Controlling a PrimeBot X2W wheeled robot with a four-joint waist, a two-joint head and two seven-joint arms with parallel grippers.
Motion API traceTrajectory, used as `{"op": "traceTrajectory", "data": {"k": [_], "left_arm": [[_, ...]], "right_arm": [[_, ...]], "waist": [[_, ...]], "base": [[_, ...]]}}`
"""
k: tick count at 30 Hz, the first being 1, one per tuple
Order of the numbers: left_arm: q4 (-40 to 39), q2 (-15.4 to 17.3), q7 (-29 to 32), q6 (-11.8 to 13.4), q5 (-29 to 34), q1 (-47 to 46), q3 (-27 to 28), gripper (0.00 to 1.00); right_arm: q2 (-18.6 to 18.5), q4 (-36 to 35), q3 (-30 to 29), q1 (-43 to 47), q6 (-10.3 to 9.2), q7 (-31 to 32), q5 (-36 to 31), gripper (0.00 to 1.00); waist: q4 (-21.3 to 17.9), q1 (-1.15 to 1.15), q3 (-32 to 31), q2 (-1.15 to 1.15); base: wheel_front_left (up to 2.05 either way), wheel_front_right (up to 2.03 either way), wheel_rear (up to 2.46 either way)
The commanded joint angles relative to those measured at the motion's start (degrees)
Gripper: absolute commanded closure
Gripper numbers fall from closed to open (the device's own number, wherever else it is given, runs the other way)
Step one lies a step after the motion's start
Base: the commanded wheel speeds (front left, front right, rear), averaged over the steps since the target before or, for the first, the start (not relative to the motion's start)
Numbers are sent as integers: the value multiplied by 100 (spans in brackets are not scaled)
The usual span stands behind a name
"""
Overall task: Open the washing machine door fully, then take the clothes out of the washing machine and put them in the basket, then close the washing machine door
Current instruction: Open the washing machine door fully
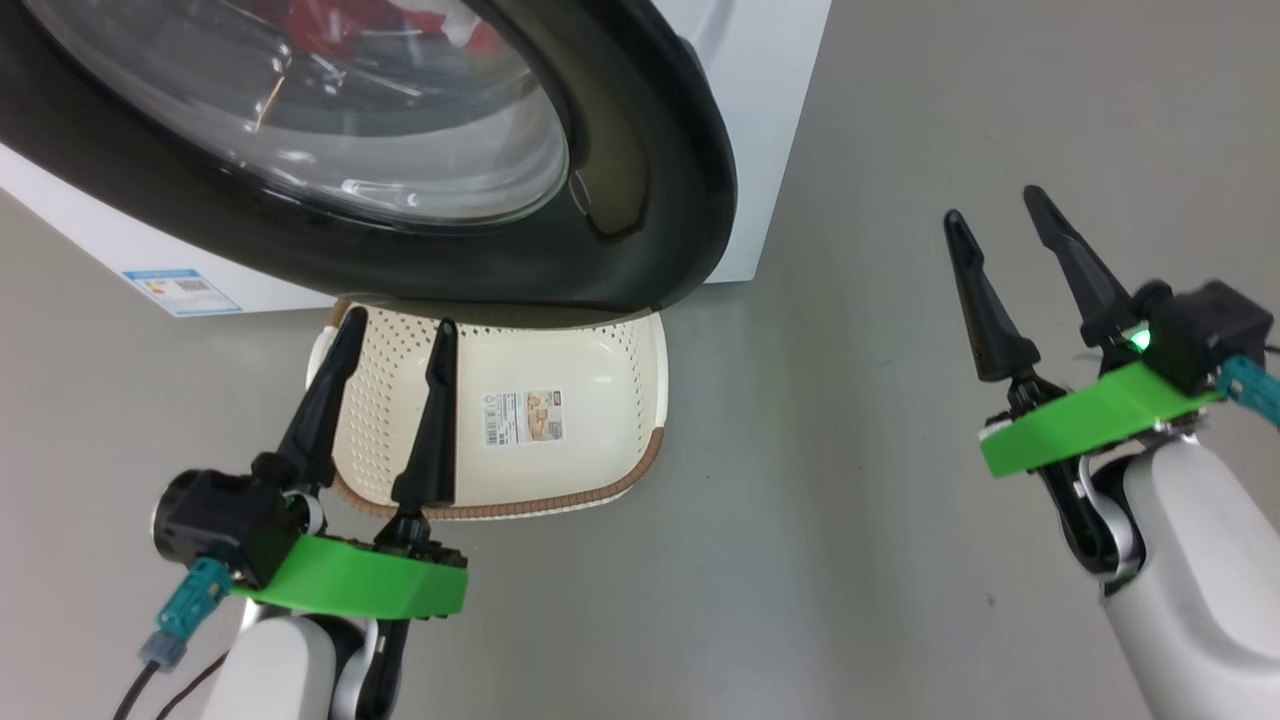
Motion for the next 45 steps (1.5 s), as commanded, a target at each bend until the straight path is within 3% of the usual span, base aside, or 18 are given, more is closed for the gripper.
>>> {"op": "traceTrajectory", "data": {"k": [1, 6, 13, 40, 41, 42, 43, 45], "left_arm": [[-130, 99, -45, -39, 67, 94, 197, 0], [-151, 99, -45, -50, 91, 157, 229, 0], [-187, 99, -45, -57, 87, 191, 257, 0], [-206, 99, -45, -33, 122, 227, 277, 0], [-205, 99, -45, -31, 124, 225, 277, 0], [-207, 99, -45, -29, 125, 221, 278, 0], [-208, 99, -45, -27, 125, 214, 277, 0], [-213, 99, -45, -22, 121, 197, 274, 0]], "right_arm": [[79, -310, -84, 199, 43, -35, -249, 0], [398, -906, -497, 704, 43, -35, -851, 0], [558, -1280, -750, 1121, 43, -35, -1038, 0], [517, -1233, -612, 1287, 43, -36, -861, 0], [515, -1208, -596, 1265, 43, -36, -856, 38], [525, -1166, -587, 1236, 43, -36, -821, 62], [540, -1103, -560, 1196, 43, -36, -744, 100], [575, -942, -480, 1050, 43, -36, -473, 100]], "waist": [[-15, 0, -38, 0], [-17, 0, -90, 0], [11, 0, -105, 0], [16, 0, -56, 0], [15, 0, -52, 0], [14, 0, -43, 0], [16, 0, -34, 0], [19, 0, -6, 0]], "base": [[0, 0, 0], [0, 0, 0], [0, 0, 0], [0, 0, 0], [0, 0, 0], [0, 0, 0], [0, 0, 0], [0, 0, 0]]}}
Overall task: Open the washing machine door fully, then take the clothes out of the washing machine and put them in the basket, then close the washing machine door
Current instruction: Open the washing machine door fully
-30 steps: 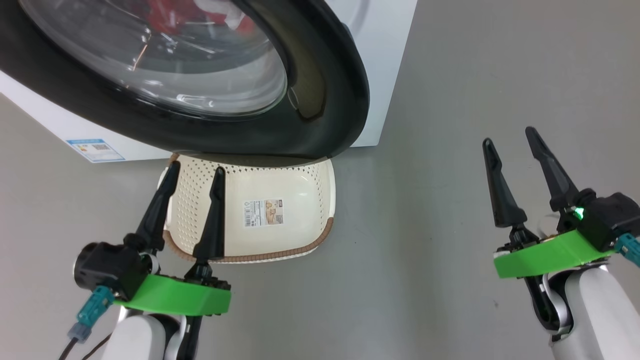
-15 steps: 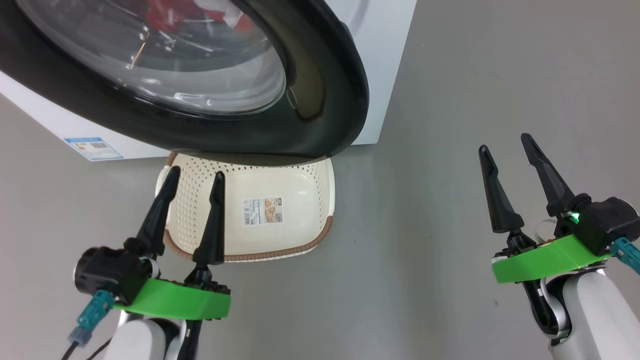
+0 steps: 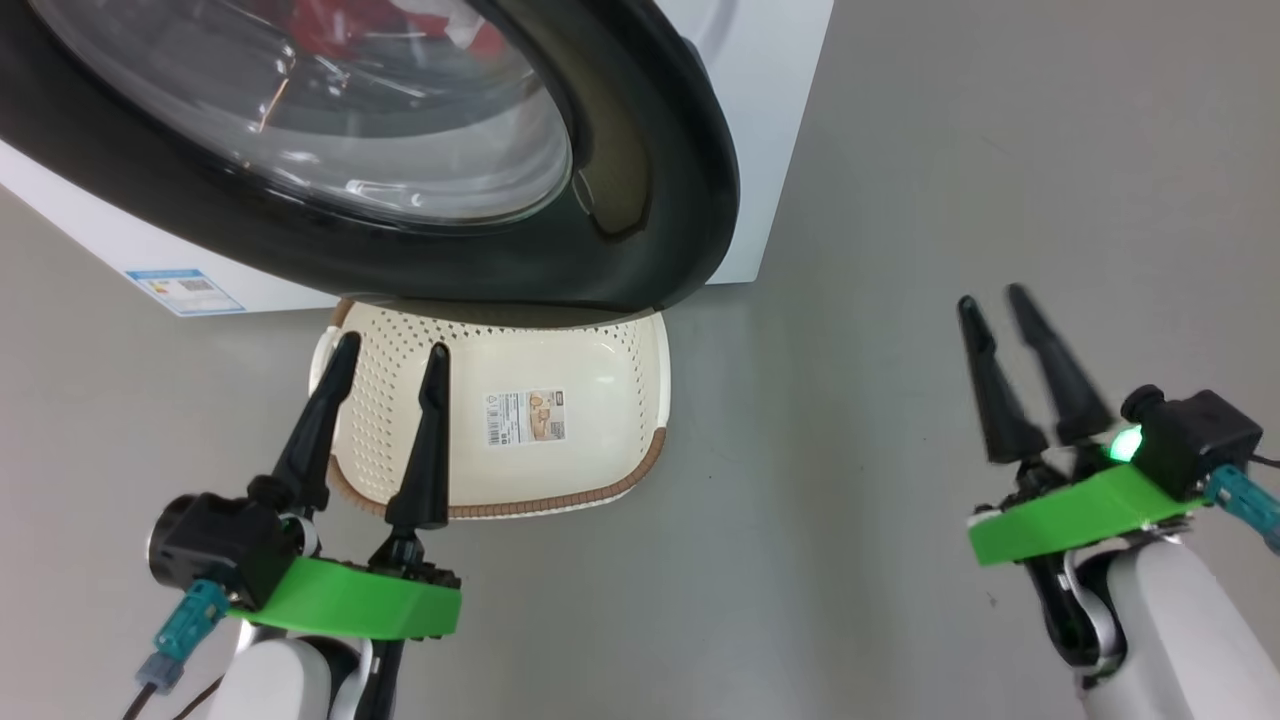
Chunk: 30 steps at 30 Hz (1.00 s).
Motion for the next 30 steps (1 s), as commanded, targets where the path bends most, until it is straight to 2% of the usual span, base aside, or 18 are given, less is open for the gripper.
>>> {"op": "traceTrajectory", "data": {"k": [1, 3, 8, 9, 14, 18, 22, 27, 30], "left_arm": [[-159, 98, -45, -14, 70, -45, 188, 0], [-161, 98, -45, -9, 64, -73, 198, 0], [-140, 98, -45, 1, 42, -147, 176, 0], [-140, 98, -45, 1, 42, -147, 176, 0], [-117, 98, -45, 12, -22, -218, 70, 0], [-119, 98, -45, 19, -49, -206, 52, 0], [-132, 98, -45, 17, -51, -209, 72, 0], [-153, 98, -45, 12, -43, -258, 23, 0], [-164, 98, -45, 10, -23, -273, -2, 0]], "right_arm": [[60, 28, 205, -283, 43, -35, 381, 100], [110, 299, 347, -557, 43, -35, 864, 100], [206, 1134, 880, -1590, 43, 59, 2661, 100], [206, 1134, 880, -1590, 43, 59, 2661, 100], [238, 1619, 1006, -2590, 43, 748, 4476, 100], [265, 2187, 914, -3258, 43, 1766, 5619, 100], [285, 2802, 812, -3889, 43, 2945, 6469, 100], [250, 3363, 687, -4519, 43, 4207, 7154, 100], [206, 3478, 746, -4750, 43, 4777, 7294, 100]], "waist": [[4, 0, 39, 0], [5, 0, 79, 0], [69, 0, 137, 0], [69, 0, 137, 0], [239, 0, 174, 0], [359, 0, 179, 0], [438, 0, 205, 0], [535, 0, 275, 0], [566, 0, 316, 0]], "base": [[0, 0, 0], [0, 0, 0], [0, 0, 0], [0, 0, 0], [0, 0, 0], [0, 0, 0], [0, 0, 0], [0, 0, 0], [0, 0, 0]]}}
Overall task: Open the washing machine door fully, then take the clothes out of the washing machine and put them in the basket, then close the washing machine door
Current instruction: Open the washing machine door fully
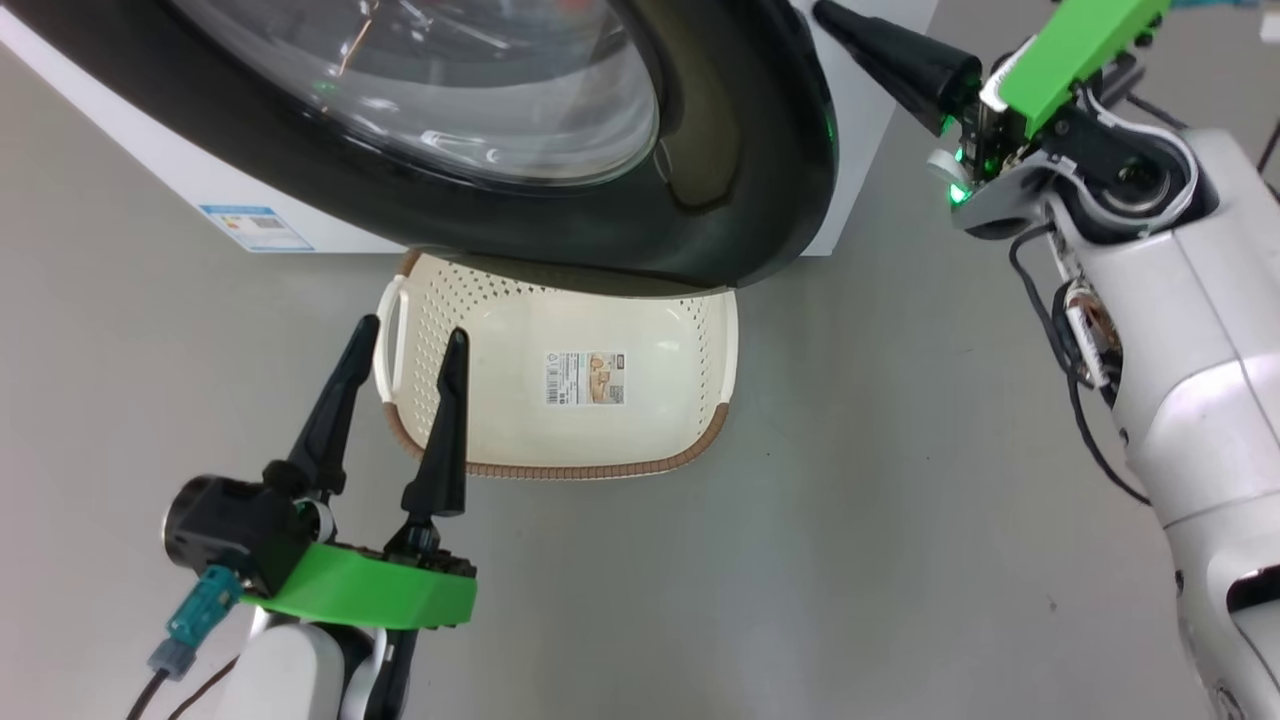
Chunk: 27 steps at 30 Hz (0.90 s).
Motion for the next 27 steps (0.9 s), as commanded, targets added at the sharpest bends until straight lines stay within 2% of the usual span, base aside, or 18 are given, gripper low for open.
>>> {"op": "traceTrajectory", "data": {"k": [1, 9, 20, 27], "left_arm": [[-162, 98, -45, 1, 43, -122, 153, 0], [-170, 98, -45, 77, 244, -161, 226, 0], [-92, 98, -45, 346, 127, 21, 367, 0], [19, 98, -45, 398, 54, 178, 331, 0]], "right_arm": [[52, -118, 67, -149, 43, 183, 41, 100], [-3, -534, 496, -151, 43, 998, -122, 100], [15, -1262, 809, 717, 43, 1328, -168, 100], [73, -1508, 928, 1248, 43, 1345, -134, 100]], "waist": [[28, 0, 35, 0], [25, 0, 39, 0], [237, 0, -479, 0], [460, 0, -840, 0]], "base": [[0, 0, 0], [0, 0, 0], [0, 0, 0], [0, 0, 0]]}}
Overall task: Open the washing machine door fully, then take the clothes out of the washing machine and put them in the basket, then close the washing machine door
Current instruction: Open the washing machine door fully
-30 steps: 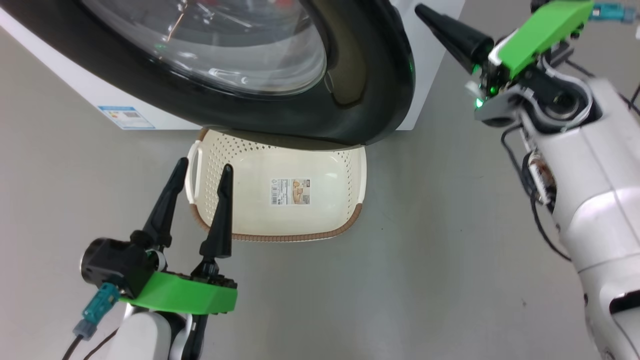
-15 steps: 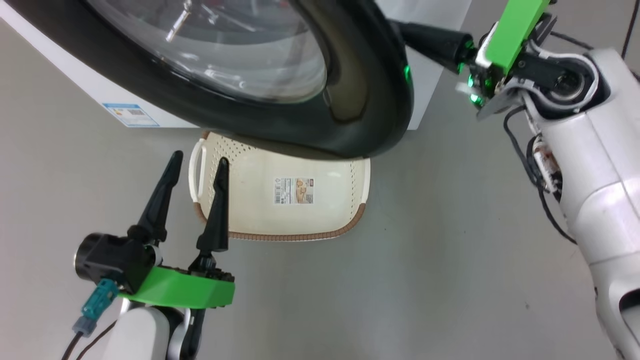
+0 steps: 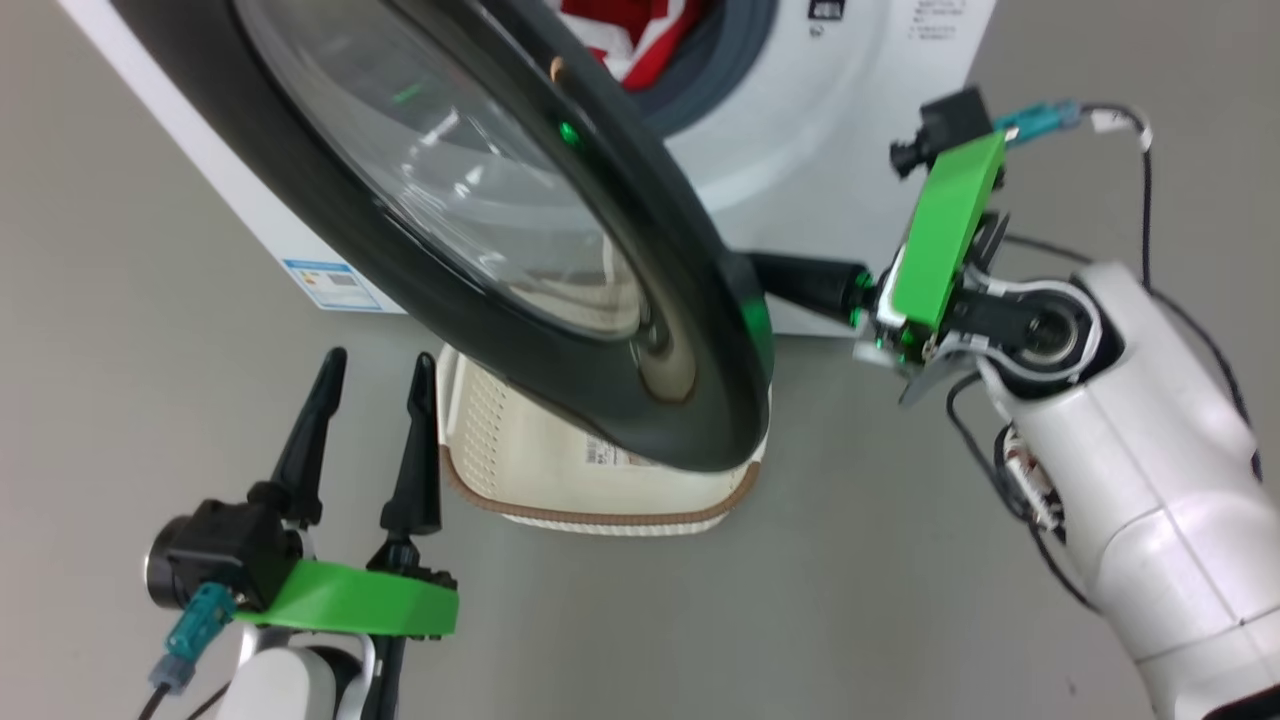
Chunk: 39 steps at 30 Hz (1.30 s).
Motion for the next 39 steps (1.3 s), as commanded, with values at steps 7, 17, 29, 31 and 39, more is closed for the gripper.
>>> {"op": "traceTrajectory", "data": {"k": [7, 17, 29, 31, 39], "left_arm": [[51, 101, -45, 12, -117, 192, 113, 0], [326, 101, -45, -18, -184, 389, -3, 0], [415, 101, -45, -11, -264, 447, -73, 0], [426, 101, -45, -8, -276, 458, -89, 0], [232, 101, -45, 92, -340, 613, 54, 0]], "right_arm": [[265, -230, 235, 480, 44, -3, 129, 100], [337, -216, 563, 910, 44, -64, 231, 100], [351, -283, 1050, 940, 44, -317, 570, 100], [351, -267, 1145, 925, 44, -362, 618, 100], [351, -275, 1727, 709, 44, -485, 915, 100]], "waist": [[490, 0, -534, 0], [1164, 0, -989, 0], [1877, 0, -1115, 0], [1987, 0, -1142, 0], [2085, 0, -1097, 0]], "base": [[0, 0, 0], [0, 0, 0], [0, 0, 0], [0, 0, 0], [0, 0, 0]]}}
